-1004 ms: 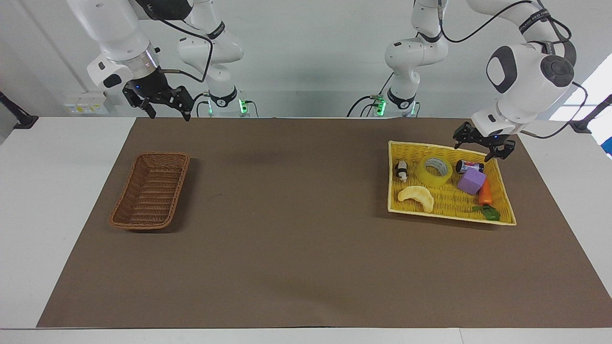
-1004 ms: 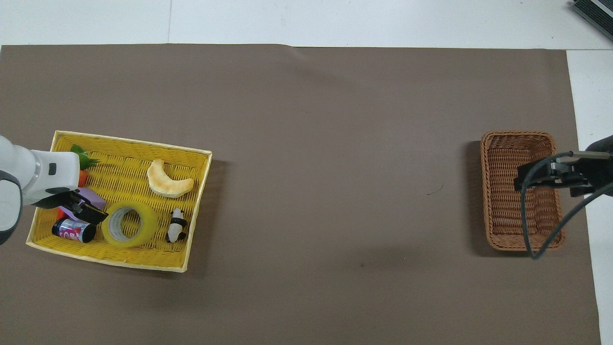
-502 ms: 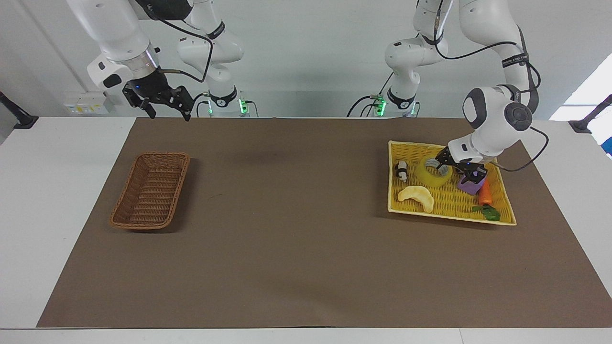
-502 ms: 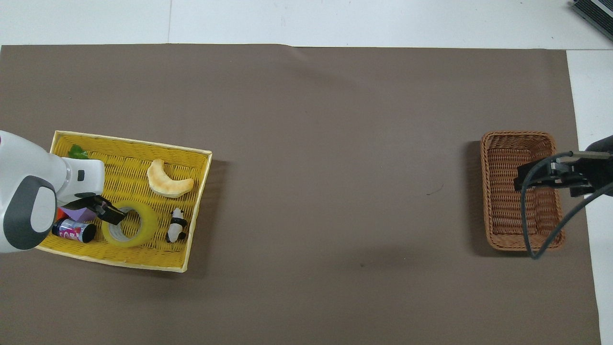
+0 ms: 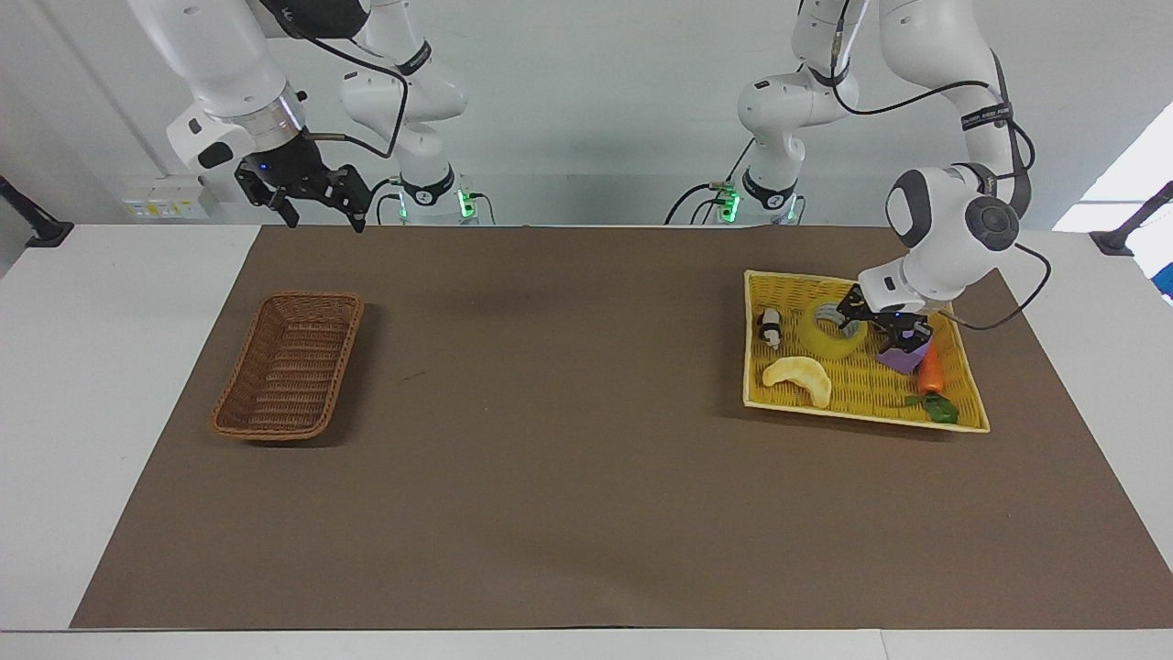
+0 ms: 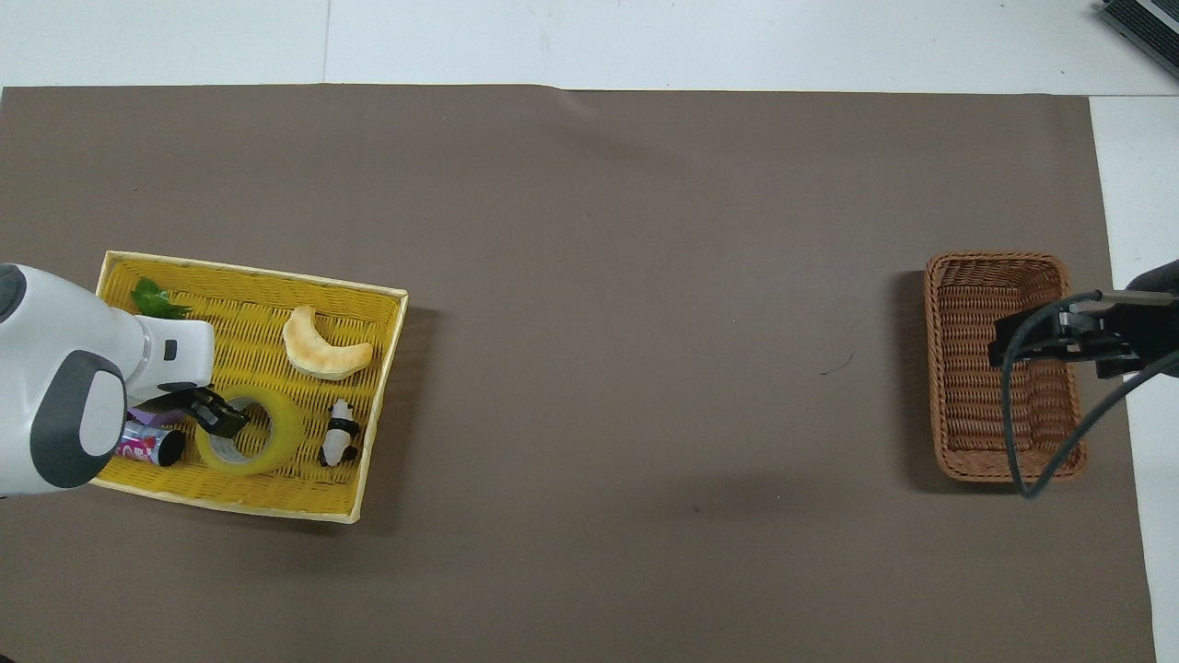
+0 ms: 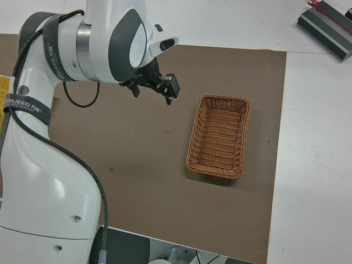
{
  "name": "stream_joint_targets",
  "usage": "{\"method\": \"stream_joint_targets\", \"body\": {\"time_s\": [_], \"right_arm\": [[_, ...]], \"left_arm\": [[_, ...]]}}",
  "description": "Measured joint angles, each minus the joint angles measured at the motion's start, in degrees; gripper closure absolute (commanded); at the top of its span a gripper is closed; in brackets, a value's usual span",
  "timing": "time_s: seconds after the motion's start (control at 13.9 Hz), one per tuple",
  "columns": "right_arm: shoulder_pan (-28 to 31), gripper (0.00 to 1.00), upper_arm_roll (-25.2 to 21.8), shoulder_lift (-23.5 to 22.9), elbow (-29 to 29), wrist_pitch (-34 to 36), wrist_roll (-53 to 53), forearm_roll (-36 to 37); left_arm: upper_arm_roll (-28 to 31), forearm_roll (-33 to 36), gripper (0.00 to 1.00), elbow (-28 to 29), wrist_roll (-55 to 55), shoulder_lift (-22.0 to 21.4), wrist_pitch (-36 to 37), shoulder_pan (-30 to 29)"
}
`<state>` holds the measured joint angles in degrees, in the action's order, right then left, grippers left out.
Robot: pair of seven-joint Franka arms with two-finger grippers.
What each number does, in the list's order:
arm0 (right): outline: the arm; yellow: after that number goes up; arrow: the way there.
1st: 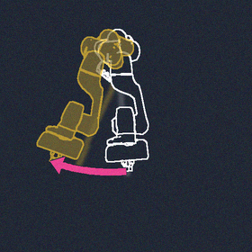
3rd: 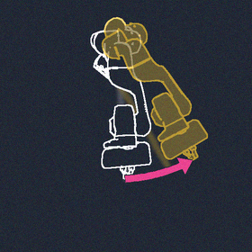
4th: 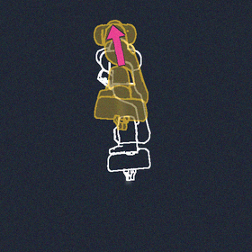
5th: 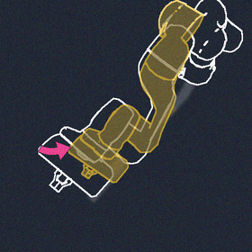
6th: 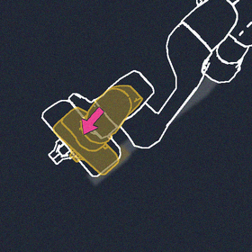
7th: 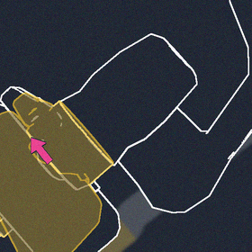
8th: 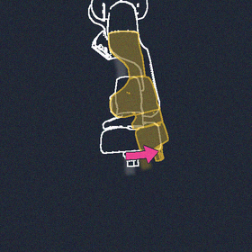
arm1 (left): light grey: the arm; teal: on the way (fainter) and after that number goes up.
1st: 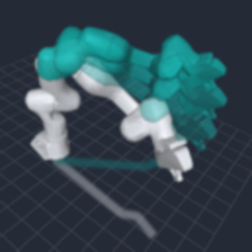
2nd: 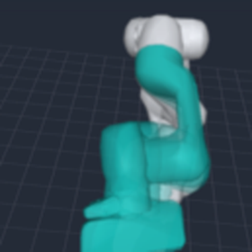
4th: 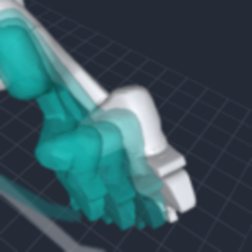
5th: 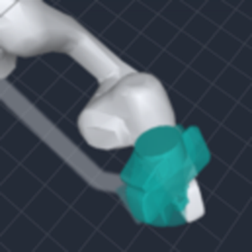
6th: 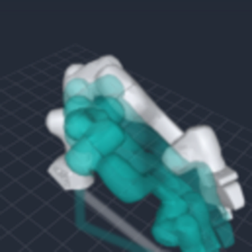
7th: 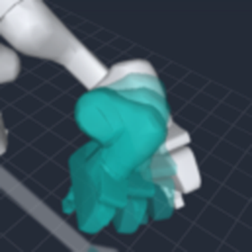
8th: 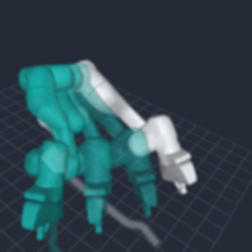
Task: Move tape to another basket
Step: 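Grasp the tape roll with the left gripper and lift it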
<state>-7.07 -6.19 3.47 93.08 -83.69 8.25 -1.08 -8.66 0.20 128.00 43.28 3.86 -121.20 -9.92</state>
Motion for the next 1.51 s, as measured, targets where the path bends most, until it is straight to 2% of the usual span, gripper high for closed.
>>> {"method": "stream_joint_targets", "body": {"time_s": [0.22,0.29,0.65,1.15,1.51], "right_arm": [[0.00,0.00,0.00,0.00,0.00,0.00,0.00,0.00],[0.00,0.00,0.00,0.00,0.00,0.00,0.00,0.00],[0.00,0.00,0.00,0.00,0.00,0.00,0.00,0.00],[0.00,0.00,0.00,0.00,0.00,0.00,0.00,0.00],[0.00,0.00,0.00,0.00,0.00,0.00,0.00,0.00]], "left_arm": [[0.00,0.07,0.87,1.80,0.15,0.14,-1.81,0.03],[0.16,0.09,0.98,1.82,0.18,0.13,-2.23,0.02],[0.34,0.06,1.00,0.59,0.23,0.12,-1.22,-0.09],[1.12,0.03,1.00,-13.19,-0.45,-0.24,11.46,-1.09],[1.20,0.01,1.00,-21.85,-11.85,-0.83,17.47,-1.93]]}}
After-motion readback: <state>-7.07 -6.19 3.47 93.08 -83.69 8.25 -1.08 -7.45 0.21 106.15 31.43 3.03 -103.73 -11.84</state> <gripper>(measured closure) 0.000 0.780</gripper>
